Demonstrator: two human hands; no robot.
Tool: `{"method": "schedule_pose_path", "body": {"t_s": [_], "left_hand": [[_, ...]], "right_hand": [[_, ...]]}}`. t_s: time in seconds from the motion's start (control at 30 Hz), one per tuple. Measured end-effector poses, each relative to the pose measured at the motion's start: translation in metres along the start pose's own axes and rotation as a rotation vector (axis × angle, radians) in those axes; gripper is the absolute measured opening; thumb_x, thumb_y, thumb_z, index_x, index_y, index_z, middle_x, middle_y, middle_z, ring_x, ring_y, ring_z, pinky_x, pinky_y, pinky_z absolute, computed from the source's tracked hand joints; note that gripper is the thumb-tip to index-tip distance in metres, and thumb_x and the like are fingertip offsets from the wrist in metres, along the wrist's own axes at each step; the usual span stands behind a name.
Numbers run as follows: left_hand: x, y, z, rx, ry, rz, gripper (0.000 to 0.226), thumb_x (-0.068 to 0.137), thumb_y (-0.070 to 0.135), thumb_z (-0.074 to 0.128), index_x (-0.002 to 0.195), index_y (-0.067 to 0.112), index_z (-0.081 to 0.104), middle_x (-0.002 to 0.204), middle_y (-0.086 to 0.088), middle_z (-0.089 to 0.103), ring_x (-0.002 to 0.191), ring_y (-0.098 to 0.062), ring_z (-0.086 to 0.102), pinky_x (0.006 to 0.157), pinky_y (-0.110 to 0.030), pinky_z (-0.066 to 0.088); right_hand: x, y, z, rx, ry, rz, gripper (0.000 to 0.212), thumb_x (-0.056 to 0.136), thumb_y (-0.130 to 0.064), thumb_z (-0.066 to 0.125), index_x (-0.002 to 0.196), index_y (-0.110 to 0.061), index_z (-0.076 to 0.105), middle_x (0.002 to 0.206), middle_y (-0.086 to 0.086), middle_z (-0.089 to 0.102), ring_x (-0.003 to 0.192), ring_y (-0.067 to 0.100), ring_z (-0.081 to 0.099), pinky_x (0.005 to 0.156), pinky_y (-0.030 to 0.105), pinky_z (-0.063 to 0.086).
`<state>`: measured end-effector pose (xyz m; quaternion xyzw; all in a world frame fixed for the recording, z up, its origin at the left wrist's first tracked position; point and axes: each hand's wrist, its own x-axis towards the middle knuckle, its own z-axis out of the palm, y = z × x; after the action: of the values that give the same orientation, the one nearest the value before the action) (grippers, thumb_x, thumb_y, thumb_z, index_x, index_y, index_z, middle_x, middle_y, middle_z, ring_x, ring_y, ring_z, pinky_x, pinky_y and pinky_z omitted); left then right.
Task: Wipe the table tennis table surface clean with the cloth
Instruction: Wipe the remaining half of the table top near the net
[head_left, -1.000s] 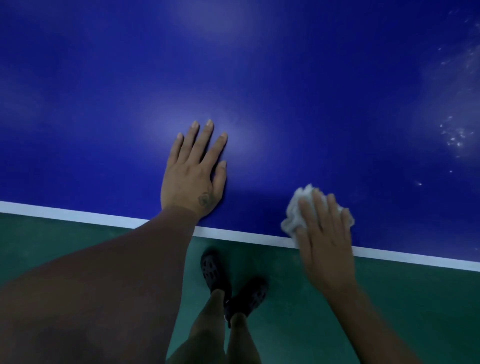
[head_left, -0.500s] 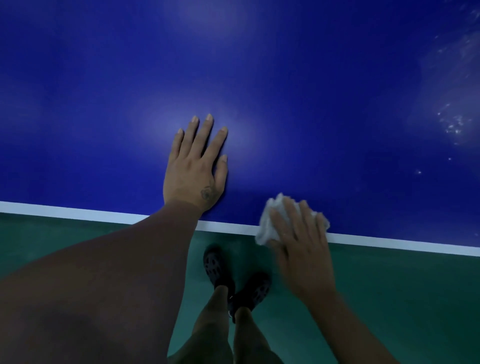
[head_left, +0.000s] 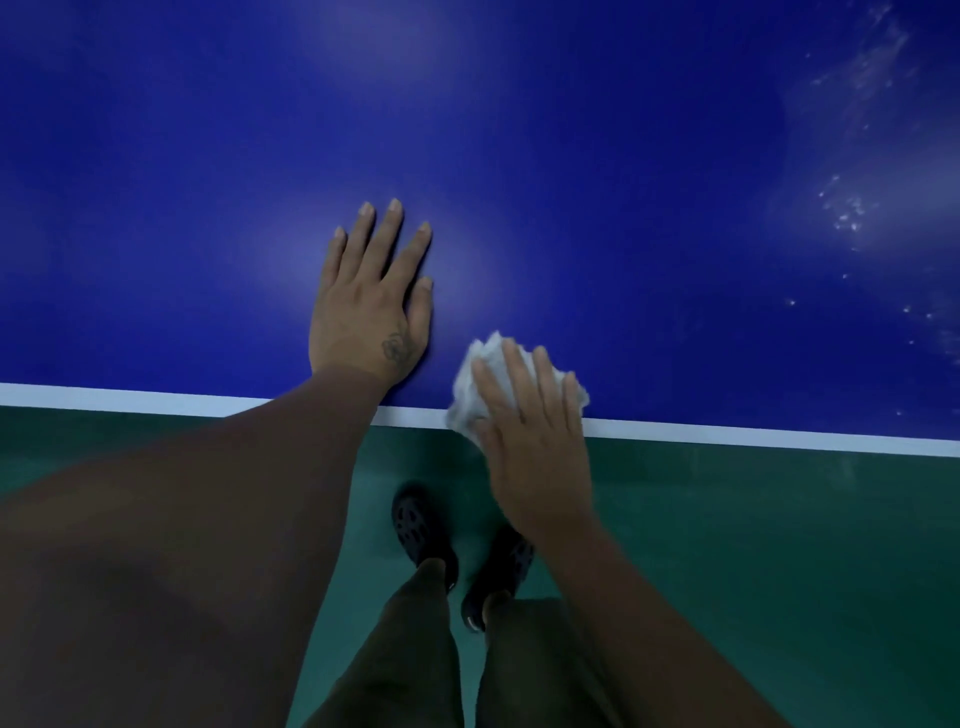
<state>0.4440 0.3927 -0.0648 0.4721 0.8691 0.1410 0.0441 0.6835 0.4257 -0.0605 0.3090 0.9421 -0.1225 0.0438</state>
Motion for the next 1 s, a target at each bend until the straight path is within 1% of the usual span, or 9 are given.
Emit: {"method": "schedule_pose_path", "body": {"t_s": [0.1,0.2,0.27,0.37,0.47,0.67,0.77,0.87,1.0], "left_hand": [[0.0,0.002,-0.002,0.002,-0.01,-0.002,0.054,0.114,0.04,0.033,0.164,0.024,0.037,0.175,-0.003,0.024,0.164,-0.026,0.014,0.133,-0.049,0.012],[0.0,0.004,-0.003,0.018,-0.01,-0.004,0.054,0.114,0.041,0.032,0.165,0.025,0.035,0.176,-0.003,0.023,0.164,-0.026,0.013,0.133,-0.048,0.011],[-0.002,0.004,-0.002,0.024,-0.006,-0.005,0.054,0.114,0.041,0.032,0.165,0.025,0.035,0.176,-0.002,0.023,0.164,-0.025,0.013,0.133,-0.048,0.01],[-0.002,0.005,-0.001,0.037,0.005,-0.003,0.053,0.114,0.04,0.033,0.165,0.024,0.037,0.175,-0.003,0.024,0.164,-0.025,0.014,0.133,-0.047,0.011],[-0.002,0.006,-0.001,0.056,-0.019,0.001,0.054,0.114,0.04,0.03,0.166,0.023,0.035,0.176,-0.004,0.023,0.164,-0.026,0.013,0.133,-0.049,0.011],[0.004,0.035,-0.003,0.028,-0.048,-0.097,0.061,0.112,0.046,0.036,0.164,0.016,0.036,0.175,-0.004,0.024,0.164,-0.025,0.013,0.133,-0.05,0.008],[0.01,0.073,0.003,0.023,-0.018,-0.105,0.059,0.112,0.046,0.036,0.161,0.014,0.042,0.174,-0.006,0.029,0.163,-0.026,0.017,0.133,-0.052,0.011],[0.024,0.112,0.016,0.0,0.021,-0.198,0.057,0.113,0.042,0.035,0.161,0.013,0.043,0.173,-0.007,0.029,0.163,-0.028,0.019,0.133,-0.052,0.012],[0.063,0.152,0.034,-0.02,0.024,-0.206,0.057,0.114,0.04,0.035,0.162,0.011,0.041,0.173,-0.008,0.029,0.163,-0.027,0.019,0.133,-0.051,0.011]], "right_hand": [[-0.014,0.053,-0.011,-0.094,-0.061,0.086,0.071,0.109,-0.023,0.043,0.172,-0.023,0.012,0.179,0.01,0.001,0.164,0.039,0.004,0.131,0.063,0.011],[0.01,0.086,-0.022,-0.047,0.031,0.291,0.059,0.115,-0.031,0.03,0.171,-0.022,0.015,0.179,0.011,0.006,0.164,0.04,0.005,0.13,0.065,0.012],[0.039,0.076,-0.024,0.017,0.072,0.326,0.059,0.115,-0.035,0.028,0.171,-0.022,0.017,0.179,0.009,0.007,0.165,0.038,0.002,0.131,0.064,0.008],[0.056,0.039,-0.016,0.031,0.087,0.162,0.061,0.114,-0.039,0.032,0.171,-0.023,0.02,0.179,0.008,0.009,0.165,0.035,0.003,0.131,0.062,0.007],[0.027,0.026,-0.008,0.057,0.082,-0.036,0.059,0.115,-0.046,0.035,0.169,-0.024,0.027,0.178,0.007,0.015,0.165,0.032,0.007,0.132,0.06,0.009],[-0.014,0.098,-0.02,0.01,-0.021,-0.3,0.061,0.114,-0.041,0.044,0.17,-0.025,0.025,0.178,0.005,0.016,0.165,0.031,0.013,0.13,0.061,0.017],[0.01,0.127,-0.032,0.008,-0.03,-0.36,0.063,0.112,-0.039,0.05,0.169,-0.025,0.027,0.177,0.004,0.019,0.164,0.032,0.017,0.131,0.06,0.015],[0.06,0.154,-0.041,-0.043,-0.024,-0.365,0.07,0.11,-0.036,0.055,0.17,-0.025,0.021,0.178,0.004,0.017,0.163,0.034,0.017,0.131,0.06,0.012],[0.136,0.201,-0.057,-0.092,0.014,-0.361,0.061,0.115,-0.042,0.036,0.171,-0.026,0.02,0.178,0.001,0.016,0.164,0.032,0.015,0.131,0.059,0.013]]}}
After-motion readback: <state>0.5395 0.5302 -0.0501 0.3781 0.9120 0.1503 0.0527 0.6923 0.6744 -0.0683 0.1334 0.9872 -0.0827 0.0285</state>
